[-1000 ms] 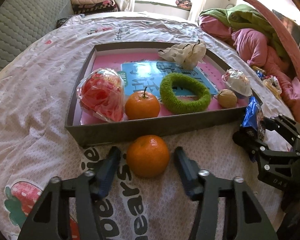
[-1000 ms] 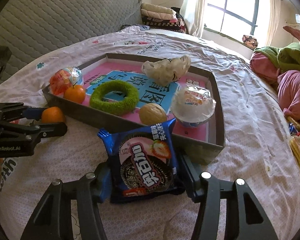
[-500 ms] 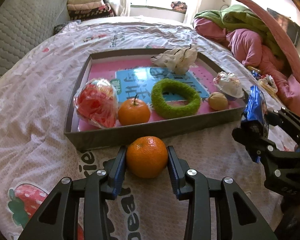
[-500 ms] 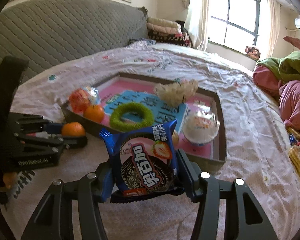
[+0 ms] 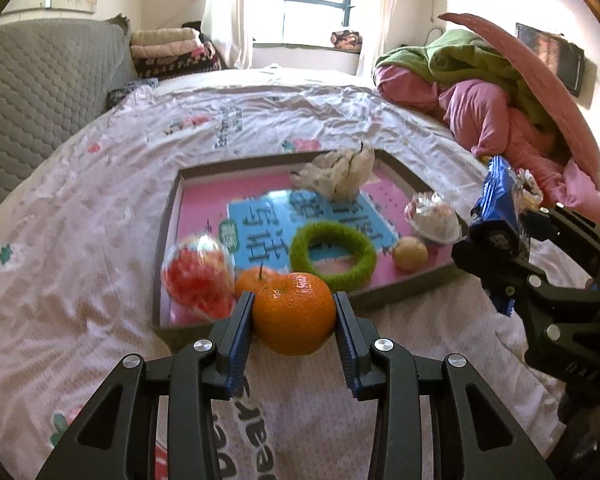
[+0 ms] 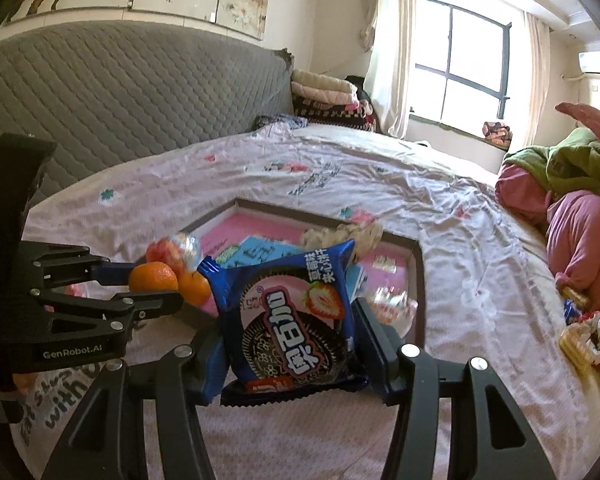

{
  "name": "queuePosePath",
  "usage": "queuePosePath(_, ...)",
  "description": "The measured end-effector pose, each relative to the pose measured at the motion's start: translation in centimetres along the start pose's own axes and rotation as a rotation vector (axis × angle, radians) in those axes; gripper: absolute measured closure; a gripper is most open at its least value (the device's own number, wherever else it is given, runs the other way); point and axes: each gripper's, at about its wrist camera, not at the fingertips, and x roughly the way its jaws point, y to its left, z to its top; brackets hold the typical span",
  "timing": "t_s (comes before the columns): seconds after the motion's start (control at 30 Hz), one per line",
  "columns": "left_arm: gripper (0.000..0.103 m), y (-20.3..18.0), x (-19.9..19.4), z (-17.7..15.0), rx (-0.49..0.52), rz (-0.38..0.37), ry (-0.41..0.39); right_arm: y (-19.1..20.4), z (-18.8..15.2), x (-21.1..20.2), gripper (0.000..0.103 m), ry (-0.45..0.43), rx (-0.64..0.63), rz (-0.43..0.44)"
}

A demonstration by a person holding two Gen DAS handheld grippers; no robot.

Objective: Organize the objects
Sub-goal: 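Close the left gripper on the orange while the right gripper grasps the cookie snack bag, then carry the orange in the left gripper over the tray while the right gripper carries the snack bag there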

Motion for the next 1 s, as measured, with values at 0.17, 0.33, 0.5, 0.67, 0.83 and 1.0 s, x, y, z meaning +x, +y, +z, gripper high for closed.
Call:
queuePosePath(0.17, 0.064, 0.1, -0.4, 1.9, 0.015, 0.010, -0.040, -0.8, 2.0, -0.3, 0.047, -0.037, -0.006, -0.018)
queuePosePath(0.33, 0.063, 0.3, -0.5, 3.5, 0.023, 0.015, -0.066, -2.0, 3.5, 0.1, 0.047, -0.060, 0.004, -0.028)
queuePosePath(0.5, 0.064, 0.4, 0.2, 5.1, 0.032, 0.022, -0.086, -2.8, 4.5, 1.2, 0.047, -0.058, 0.014, -0.033)
queuePosePath(0.67, 0.063, 0.4, 1.6, 6.3, 0.041, 0.018, -0.088, -3.4, 4.5, 3.1, 0.047, -0.034, 0.021, -0.025)
queuePosePath(0.83, 0.063, 0.1, 3.9, 6.4, 0.050, -0.008, -0.052, -3.5, 3.6, 5.4, 0.047, 0.021, 0.017, -0.022)
queuePosePath(1.0, 0.063, -0.1, 5.8, 6.0, 0.055, -0.015, -0.015, -3.9, 2.4, 7.5, 0.047, 0.071, 0.019, -0.035)
